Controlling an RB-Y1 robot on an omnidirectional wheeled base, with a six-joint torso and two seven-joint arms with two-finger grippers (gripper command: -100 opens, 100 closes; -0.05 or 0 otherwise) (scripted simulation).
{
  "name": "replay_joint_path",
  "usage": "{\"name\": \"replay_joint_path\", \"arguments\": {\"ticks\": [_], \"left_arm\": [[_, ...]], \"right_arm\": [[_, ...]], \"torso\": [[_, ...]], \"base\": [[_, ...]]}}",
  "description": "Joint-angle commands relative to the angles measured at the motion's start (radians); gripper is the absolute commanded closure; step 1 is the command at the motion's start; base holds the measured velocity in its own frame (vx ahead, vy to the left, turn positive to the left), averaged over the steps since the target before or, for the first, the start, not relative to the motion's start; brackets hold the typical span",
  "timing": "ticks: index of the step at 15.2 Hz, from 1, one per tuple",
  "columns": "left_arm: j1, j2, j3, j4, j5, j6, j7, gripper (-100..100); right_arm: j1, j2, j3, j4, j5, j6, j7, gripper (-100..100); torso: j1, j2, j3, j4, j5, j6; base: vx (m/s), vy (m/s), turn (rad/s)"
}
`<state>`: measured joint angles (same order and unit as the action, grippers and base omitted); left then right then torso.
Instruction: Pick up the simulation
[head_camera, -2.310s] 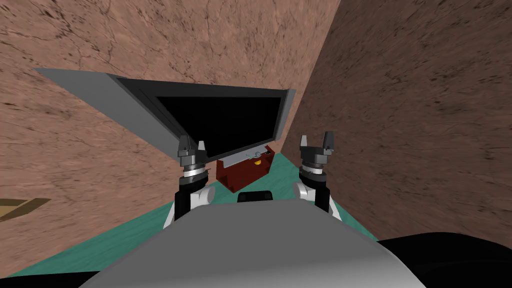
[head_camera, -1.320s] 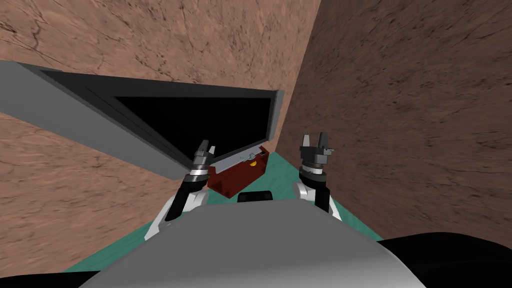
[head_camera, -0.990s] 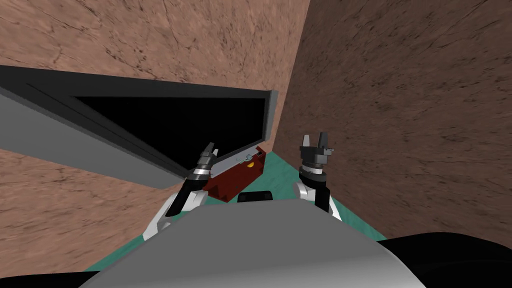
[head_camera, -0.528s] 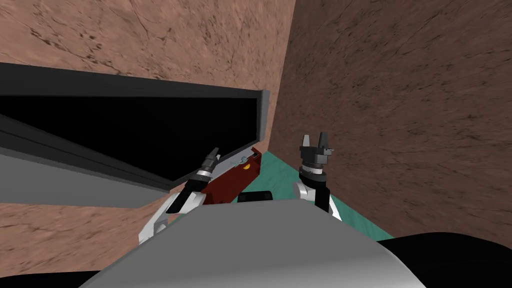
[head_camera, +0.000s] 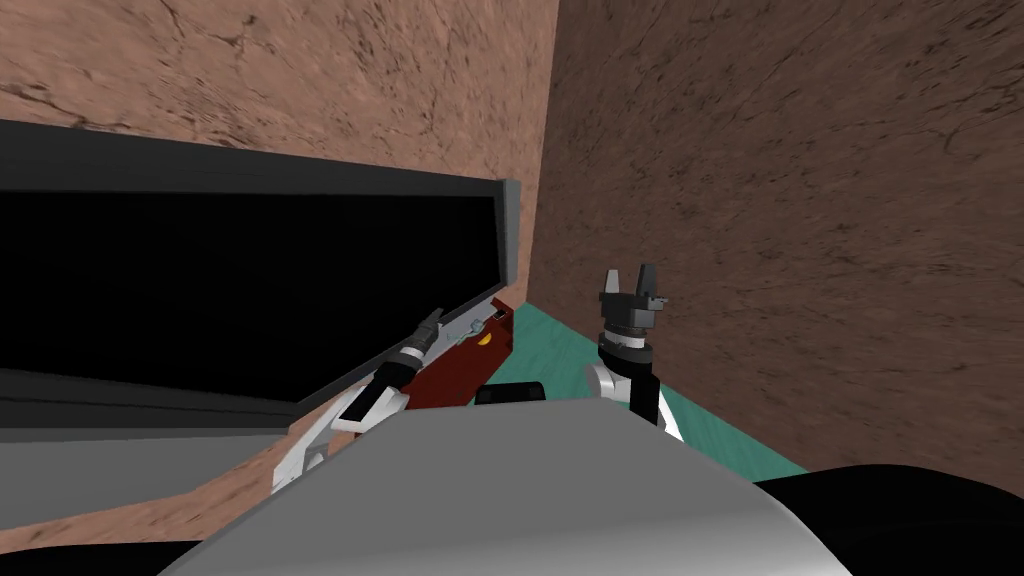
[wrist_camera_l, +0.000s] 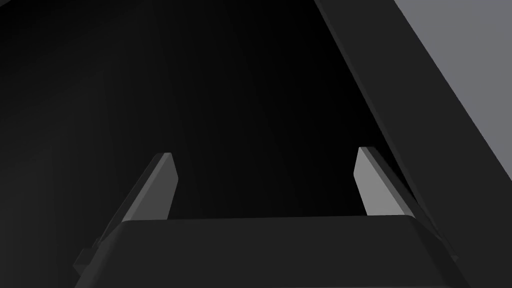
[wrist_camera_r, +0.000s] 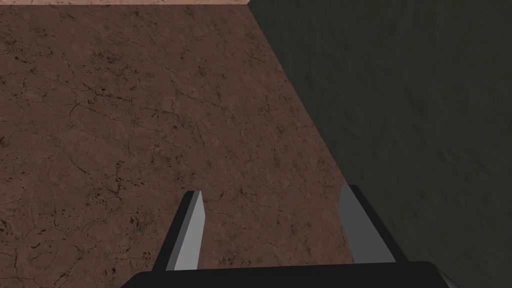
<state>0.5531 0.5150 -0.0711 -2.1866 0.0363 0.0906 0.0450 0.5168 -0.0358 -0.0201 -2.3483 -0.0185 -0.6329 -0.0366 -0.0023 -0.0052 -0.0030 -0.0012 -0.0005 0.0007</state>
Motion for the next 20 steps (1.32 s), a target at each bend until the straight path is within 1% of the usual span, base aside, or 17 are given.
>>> {"name": "replay_joint_path", "arguments": {"ticks": [1, 2, 3, 4, 5, 7, 8, 9, 10, 12, 13, 14, 15, 16, 18, 19, 20], "left_arm": [[-0.001, 0.015, -0.007, 0.009, 0.002, 0.050, 0.010, -100], [-0.001, 0.015, -0.007, 0.009, 0.002, 0.054, 0.010, -100], [0.003, 0.033, -0.014, 0.022, 0.004, 0.089, 0.020, -100], [0.003, 0.033, -0.014, 0.022, 0.004, 0.099, 0.020, -100], [0.007, 0.051, -0.022, 0.034, 0.006, 0.126, 0.031, -100], [0.007, 0.051, -0.022, 0.034, 0.006, 0.144, 0.031, -100], [0.010, 0.068, -0.029, 0.046, 0.008, 0.180, 0.042, -100], [0.010, 0.068, -0.029, 0.046, 0.008, 0.188, 0.042, -100], [0.014, 0.084, -0.037, 0.058, 0.010, 0.212, 0.052, -100], [0.014, 0.084, -0.037, 0.058, 0.010, 0.232, 0.052, -100], [0.017, 0.099, -0.044, 0.069, 0.012, 0.266, 0.063, -100], [0.017, 0.099, -0.044, 0.069, 0.012, 0.276, 0.063, -100], [0.020, 0.114, -0.051, 0.081, 0.014, 0.310, 0.073, -100], [0.020, 0.114, -0.051, 0.081, 0.014, 0.318, 0.073, -100], [0.024, 0.128, -0.058, 0.092, 0.016, 0.360, 0.083, -100], [0.024, 0.128, -0.058, 0.092, 0.016, 0.360, 0.083, -100], [0.027, 0.141, -0.065, 0.102, 0.018, 0.395, 0.093, -100]], "right_arm": [[0.000, 0.000, 0.000, 0.000, 0.000, 0.000, 0.000, 0], [0.000, 0.000, 0.000, 0.000, 0.000, 0.000, 0.000, 0], [0.000, 0.000, 0.000, 0.000, 0.000, 0.000, 0.000, 0], [0.000, 0.000, 0.000, 0.000, 0.000, 0.000, 0.000, 0], [0.000, 0.000, 0.000, 0.000, 0.000, 0.000, 0.000, 0], [0.000, 0.000, 0.000, 0.000, 0.000, 0.000, 0.000, 0], [0.000, 0.000, 0.000, 0.000, 0.000, 0.000, 0.000, 0], [0.000, 0.000, 0.000, 0.000, 0.000, 0.000, 0.000, 0], [0.000, 0.000, 0.000, 0.000, 0.000, 0.000, 0.000, 0], [0.000, 0.000, 0.000, 0.000, 0.000, 0.000, 0.000, 0], [0.000, 0.000, 0.000, 0.000, 0.000, 0.000, 0.000, 0], [0.000, 0.000, 0.000, 0.000, 0.000, 0.000, 0.000, 0], [0.000, 0.000, 0.000, 0.000, 0.000, 0.000, 0.000, 0], [0.000, 0.000, 0.000, 0.000, 0.000, 0.000, 0.000, 0], [0.000, 0.000, 0.000, 0.000, 0.000, 0.000, 0.000, 0], [0.000, 0.000, 0.000, 0.000, 0.000, 0.000, 0.000, 0], [0.000, 0.000, 0.000, 0.000, 0.000, 0.000, 0.000, 0]], "torso": [[0.000, 0.000, 0.000, 0.000, 0.000, 0.000], [0.000, 0.000, 0.000, 0.000, 0.000, 0.000], [0.000, 0.001, 0.000, 0.000, 0.000, -0.001], [0.000, 0.001, 0.001, 0.000, 0.000, 0.000], [0.000, 0.001, 0.001, 0.000, 0.000, 0.000], [0.000, 0.001, 0.001, 0.000, 0.000, 0.000], [0.000, 0.001, 0.001, 0.000, 0.000, -0.001], [0.000, 0.002, 0.001, 0.000, 0.000, 0.000], [0.000, 0.002, 0.001, 0.000, 0.000, -0.001], [-0.001, 0.001, 0.000, 0.000, 0.000, 0.000], [0.000, 0.001, 0.001, 0.000, 0.000, -0.001], [0.000, 0.001, 0.001, 0.000, 0.000, 0.000], [0.000, 0.001, 0.001, 0.000, 0.000, 0.000], [0.000, 0.001, 0.001, 0.000, 0.000, 0.000], [0.000, 0.001, 0.001, 0.000, 0.000, 0.000], [0.000, 0.001, 0.000, 0.000, 0.000, -0.001], [0.000, 0.001, 0.001, 0.000, 0.000, -0.001]], "base": [[0.070, -0.016, -0.204], [0.049, -0.010, -0.051], [0.053, -0.018, -0.160], [0.053, -0.016, -0.182], [0.059, -0.020, -0.219], [0.054, -0.010, -0.145], [0.047, -0.012, -0.184], [0.052, -0.014, -0.174], [0.061, -0.024, -0.235], [0.065, -0.008, -0.120], [0.059, -0.003, -0.178], [0.057, -0.003, -0.182], [0.055, -0.011, -0.254], [0.054, -0.006, -0.215], [0.069, -0.007, -0.172], [0.047, -0.006, -0.061], [0.047, -0.010, -0.155]]}}
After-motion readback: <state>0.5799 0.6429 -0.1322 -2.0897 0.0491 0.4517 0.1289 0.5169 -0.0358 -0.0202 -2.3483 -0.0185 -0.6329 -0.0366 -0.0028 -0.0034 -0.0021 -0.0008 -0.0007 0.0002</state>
